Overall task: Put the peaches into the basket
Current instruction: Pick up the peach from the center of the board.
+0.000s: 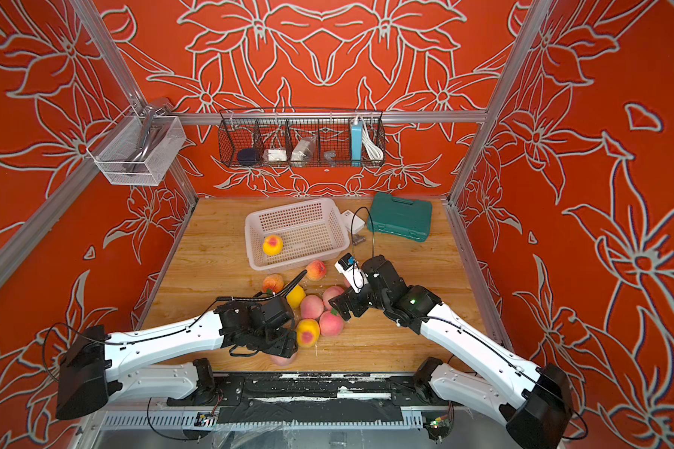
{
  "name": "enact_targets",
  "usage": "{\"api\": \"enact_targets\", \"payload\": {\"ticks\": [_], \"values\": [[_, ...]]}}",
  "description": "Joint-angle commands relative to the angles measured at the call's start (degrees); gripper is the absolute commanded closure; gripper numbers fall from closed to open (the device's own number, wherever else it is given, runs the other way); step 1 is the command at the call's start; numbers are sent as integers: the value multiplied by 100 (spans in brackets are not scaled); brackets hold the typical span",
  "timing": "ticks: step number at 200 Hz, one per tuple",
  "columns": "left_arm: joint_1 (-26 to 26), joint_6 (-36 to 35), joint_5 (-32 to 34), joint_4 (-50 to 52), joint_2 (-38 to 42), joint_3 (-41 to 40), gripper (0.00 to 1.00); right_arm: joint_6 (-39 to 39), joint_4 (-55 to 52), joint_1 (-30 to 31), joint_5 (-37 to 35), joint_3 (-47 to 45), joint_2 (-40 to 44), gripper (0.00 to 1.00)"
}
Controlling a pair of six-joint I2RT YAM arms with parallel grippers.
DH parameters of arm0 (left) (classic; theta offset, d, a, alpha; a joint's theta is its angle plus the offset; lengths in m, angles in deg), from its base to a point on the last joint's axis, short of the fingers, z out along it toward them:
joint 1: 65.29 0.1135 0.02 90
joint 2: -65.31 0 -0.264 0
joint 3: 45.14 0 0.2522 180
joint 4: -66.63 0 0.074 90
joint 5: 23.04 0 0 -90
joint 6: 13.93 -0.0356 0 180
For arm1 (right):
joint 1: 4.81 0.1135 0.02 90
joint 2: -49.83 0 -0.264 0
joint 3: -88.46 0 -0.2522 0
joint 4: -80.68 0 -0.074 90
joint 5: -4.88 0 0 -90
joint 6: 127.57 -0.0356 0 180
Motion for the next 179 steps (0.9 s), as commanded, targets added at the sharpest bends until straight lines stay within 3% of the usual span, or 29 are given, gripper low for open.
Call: {"api": "enact_targets", "payload": {"ticks": [1, 37, 80, 137, 166, 179], "values": [[-41, -8, -35, -46, -31, 0, 19, -41, 94, 10, 26, -32, -45, 1], [-41, 9, -60, 4, 20, -43, 19, -64, 123, 4, -5, -37, -35, 1], [-46, 27, -120, 50, 109, -130, 11, -74, 155, 9, 0, -42, -69, 1], [-54, 36, -140, 17, 112, -286, 10, -67, 168, 6, 0, 18, -125, 1], [-50, 36, -123, -29, 101, -280, 16, -51, 175, 2, 0, 43, -154, 1], [-49, 27, -131, -31, 93, -277, 25, -56, 173, 5, -7, 28, -169, 1]]}}
